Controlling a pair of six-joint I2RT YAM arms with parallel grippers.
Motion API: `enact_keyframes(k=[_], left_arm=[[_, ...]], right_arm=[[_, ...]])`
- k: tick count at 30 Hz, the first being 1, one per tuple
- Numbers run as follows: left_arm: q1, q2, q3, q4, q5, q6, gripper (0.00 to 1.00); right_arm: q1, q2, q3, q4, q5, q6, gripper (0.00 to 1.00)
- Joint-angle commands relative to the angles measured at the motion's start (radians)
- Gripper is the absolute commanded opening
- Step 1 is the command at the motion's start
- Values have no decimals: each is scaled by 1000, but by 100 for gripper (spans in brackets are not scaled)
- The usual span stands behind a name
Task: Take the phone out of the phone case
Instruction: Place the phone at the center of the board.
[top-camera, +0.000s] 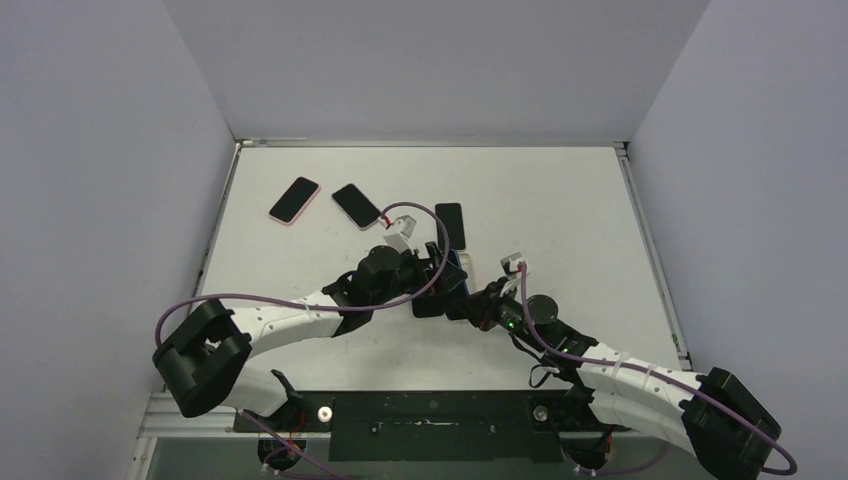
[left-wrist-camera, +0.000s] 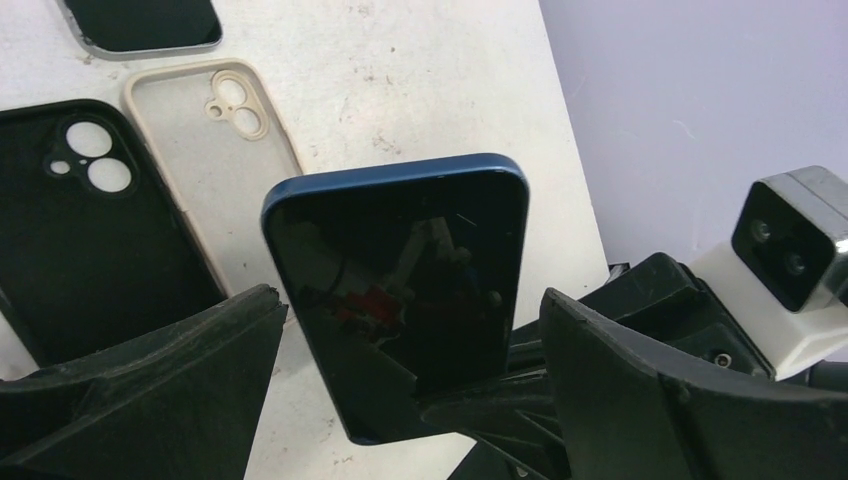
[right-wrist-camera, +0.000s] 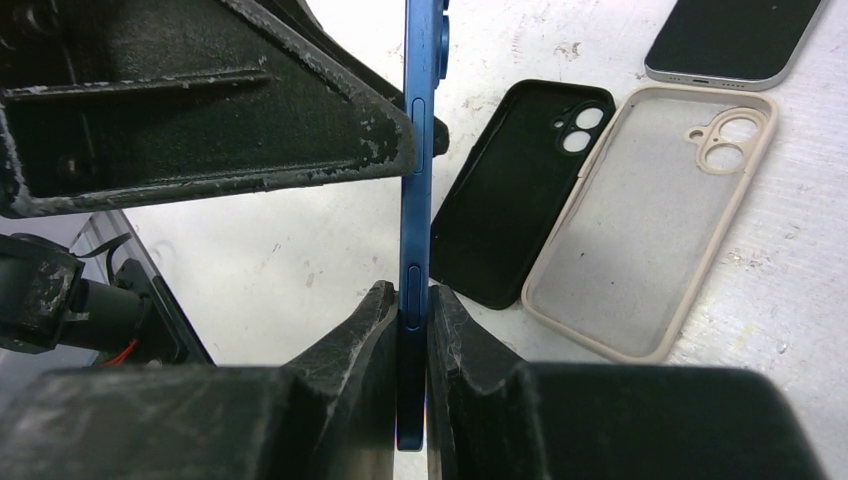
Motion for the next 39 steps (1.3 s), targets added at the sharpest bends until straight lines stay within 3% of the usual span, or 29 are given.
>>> enact_keyframes(k=[1, 14, 19, 21, 24, 28, 35, 39], left_arm=[[-13, 10, 32, 100, -25, -2, 96], [-31, 47, 68, 58, -95, 41, 75], [-25, 50, 93, 21, -132, 98, 40], [-14, 54, 114, -16, -147, 125, 33], [13, 63, 147, -66, -161, 162, 26], [77, 81, 185, -121, -167, 204, 20], [202, 188, 317, -198, -161, 285, 19], [256, 284, 410, -216, -152, 320, 19]], right_arm=[[13, -1, 55, 151, 23, -12, 0], [53, 18, 79, 116, 79, -62, 0], [58, 30, 83, 113, 94, -78, 2], [58, 19, 83, 110, 99, -80, 16], [55, -19, 81, 76, 125, -102, 47], [43, -107, 70, 8, 222, -150, 68], [27, -267, 30, -121, 432, -278, 92], [23, -333, -12, -147, 522, -300, 98]])
